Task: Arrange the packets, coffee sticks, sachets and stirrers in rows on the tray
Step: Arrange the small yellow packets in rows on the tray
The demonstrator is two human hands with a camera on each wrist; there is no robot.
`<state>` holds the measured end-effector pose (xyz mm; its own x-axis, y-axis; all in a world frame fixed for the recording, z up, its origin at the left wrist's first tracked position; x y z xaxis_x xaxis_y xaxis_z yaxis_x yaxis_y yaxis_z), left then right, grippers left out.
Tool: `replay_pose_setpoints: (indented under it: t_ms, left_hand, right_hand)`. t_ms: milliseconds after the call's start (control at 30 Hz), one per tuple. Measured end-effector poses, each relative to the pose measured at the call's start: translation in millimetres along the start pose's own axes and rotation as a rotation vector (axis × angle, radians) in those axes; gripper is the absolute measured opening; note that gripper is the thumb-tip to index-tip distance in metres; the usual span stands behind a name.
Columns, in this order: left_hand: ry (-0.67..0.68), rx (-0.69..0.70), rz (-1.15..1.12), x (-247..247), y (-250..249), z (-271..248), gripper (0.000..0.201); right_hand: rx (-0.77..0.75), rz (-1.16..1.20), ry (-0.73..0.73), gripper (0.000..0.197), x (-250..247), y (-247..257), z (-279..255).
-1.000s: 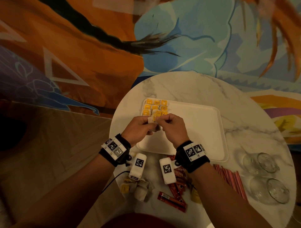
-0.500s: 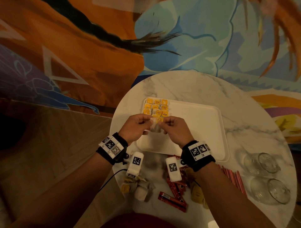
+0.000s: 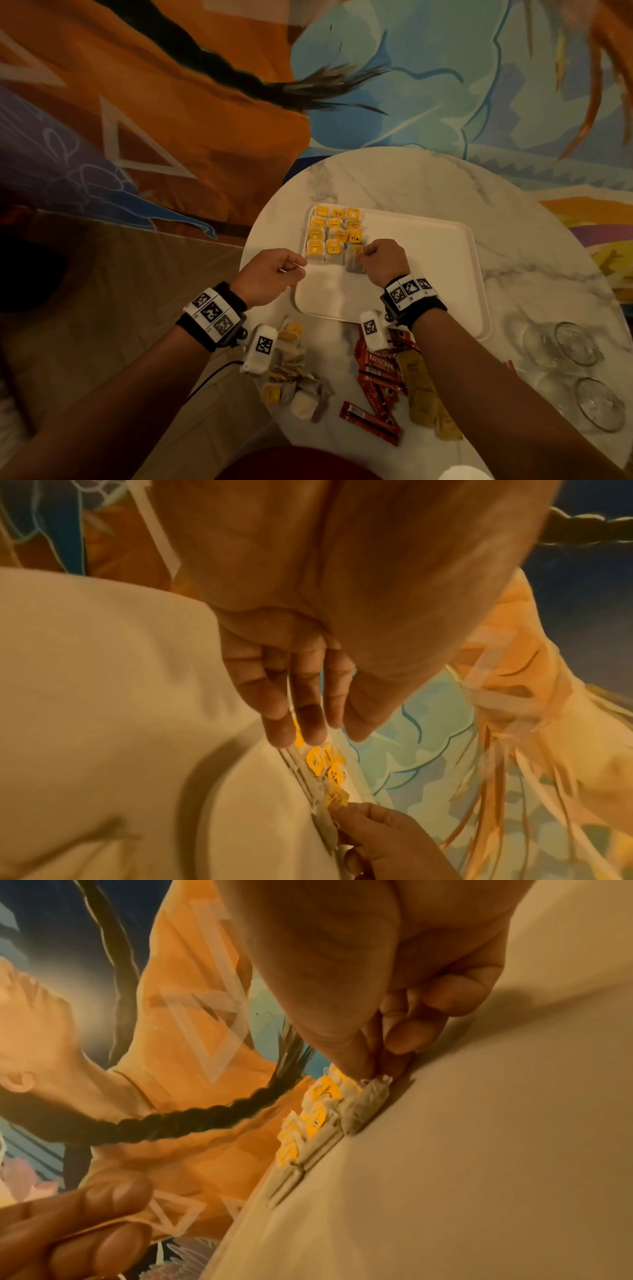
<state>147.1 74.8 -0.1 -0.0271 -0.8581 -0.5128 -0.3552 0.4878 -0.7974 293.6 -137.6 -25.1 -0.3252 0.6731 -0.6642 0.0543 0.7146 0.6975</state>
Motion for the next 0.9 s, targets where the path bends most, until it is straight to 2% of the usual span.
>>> replay_pose_setpoints:
  t_ms: [133,267,367,467,567,633,767,900]
  left_hand:
    - [0.055,0.03,0.088,3,8,-9,0.016]
    - [0.107,0.073,0.174,5,12,-24,0.022]
    - [0.175,0.086,0.177,10,14,-38,0.026]
    - [0.257,0.092,0.173,18,14,-54,0.036]
    - [0.297,0.112,0.363,23,20,-69,0.065]
    - [0.314,0.171,0.454,28,21,-76,0.077]
    - [0.34,0.321,0.474,44,19,-86,0.075]
    - [0.377,0.325,0.575,58,35,-92,0.093]
  right_hand:
    - [-0.019,-0.069,-0.024,0.011,-2,4,0]
    - [-0.041,-0.055,-0.054,0.022,-10,8,-7]
    - [-0.14,-0.006,-0.027,0.018,-17,25,-26]
    - [-0.322,0.055,0.121,0.015,-14,51,-63]
    - [-0.488,-0.006,0.326,0.021,-2,65,-106]
    - [-0.541,-0.103,0.461,0.027,12,63,-131]
    - [-0.569,-0.238,0.661,0.033,42,47,-167]
    - [-0.616,-0.361,0.735,0.036,61,35,-191]
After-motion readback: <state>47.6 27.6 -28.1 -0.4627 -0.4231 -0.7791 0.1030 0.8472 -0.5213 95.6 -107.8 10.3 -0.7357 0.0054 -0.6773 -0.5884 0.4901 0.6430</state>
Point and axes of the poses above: each hand's wrist, its own z-axis towards the middle knuckle, its own x-axis out of the palm, y = z × x, the point moved 7 cm from there along z, towards the middle knuckle, and after that the axes turned 10 degrees about z, right-handed, at the moved point
